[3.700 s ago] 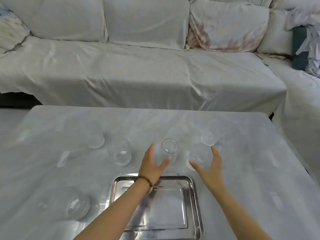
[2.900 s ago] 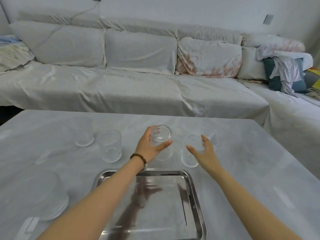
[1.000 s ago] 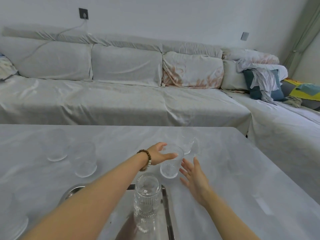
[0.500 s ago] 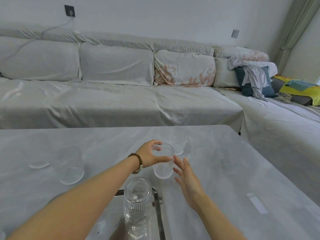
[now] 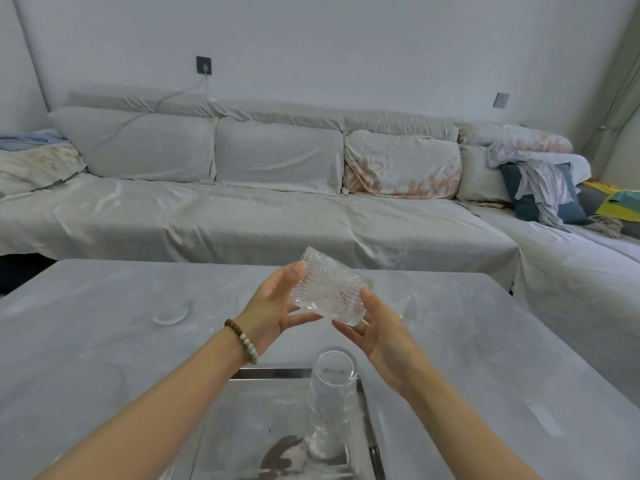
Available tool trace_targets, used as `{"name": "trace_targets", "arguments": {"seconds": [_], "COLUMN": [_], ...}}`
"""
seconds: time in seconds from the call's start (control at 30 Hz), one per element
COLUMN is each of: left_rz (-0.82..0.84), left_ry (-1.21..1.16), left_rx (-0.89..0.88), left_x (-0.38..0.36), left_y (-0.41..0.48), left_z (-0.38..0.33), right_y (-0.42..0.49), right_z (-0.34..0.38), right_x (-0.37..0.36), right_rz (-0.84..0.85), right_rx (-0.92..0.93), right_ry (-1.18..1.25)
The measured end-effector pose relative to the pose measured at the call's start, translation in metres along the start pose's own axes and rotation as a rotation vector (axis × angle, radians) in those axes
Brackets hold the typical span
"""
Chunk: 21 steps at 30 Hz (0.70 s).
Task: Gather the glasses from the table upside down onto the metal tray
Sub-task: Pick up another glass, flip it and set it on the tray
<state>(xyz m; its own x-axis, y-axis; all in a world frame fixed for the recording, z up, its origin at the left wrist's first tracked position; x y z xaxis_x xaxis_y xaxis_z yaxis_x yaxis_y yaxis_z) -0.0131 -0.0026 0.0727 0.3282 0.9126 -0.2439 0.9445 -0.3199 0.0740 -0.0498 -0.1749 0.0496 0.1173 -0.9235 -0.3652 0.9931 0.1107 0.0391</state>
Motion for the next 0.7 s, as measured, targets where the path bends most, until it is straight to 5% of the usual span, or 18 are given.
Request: {"name": "trace_targets", "arguments": {"seconds": [0.33, 0.6, 0.7], "left_rz": [-0.107, -0.097, -0.074], "left_ry": [0.314, 0.648, 0.596], "left_rx": [0.084, 0.138, 0.168], "left_x": [0.073, 0.076, 0.066], "left_y": [-0.065, -0.080, -0.077], "left_z": [0.020, 0.066, 0.074], "right_y": [-0.011, 0.000, 0.002], "right_z": [-0.003, -0.041, -0.052], "right_x": [-0.054, -0.054, -0.048], "right_rz": [-0.072, 0.059, 0.089], "right_rx": [0.089, 0.076, 0.069], "right_ry": [-0.479, -0.947, -1.046]}}
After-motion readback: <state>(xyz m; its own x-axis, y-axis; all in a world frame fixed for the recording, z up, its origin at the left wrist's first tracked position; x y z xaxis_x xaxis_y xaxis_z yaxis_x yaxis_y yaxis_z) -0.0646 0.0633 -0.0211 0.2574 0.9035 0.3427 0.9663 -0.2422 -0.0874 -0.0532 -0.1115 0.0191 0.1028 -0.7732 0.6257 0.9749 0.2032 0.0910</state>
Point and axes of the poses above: each hand's wrist, its own y-axis towards the middle knuckle, its own x-axis out of the back of the hand, z = x × y, the point moved 3 cm from there along y, towards the middle knuckle, and after that the axes turned 4 degrees about y, right-handed, at the moved point
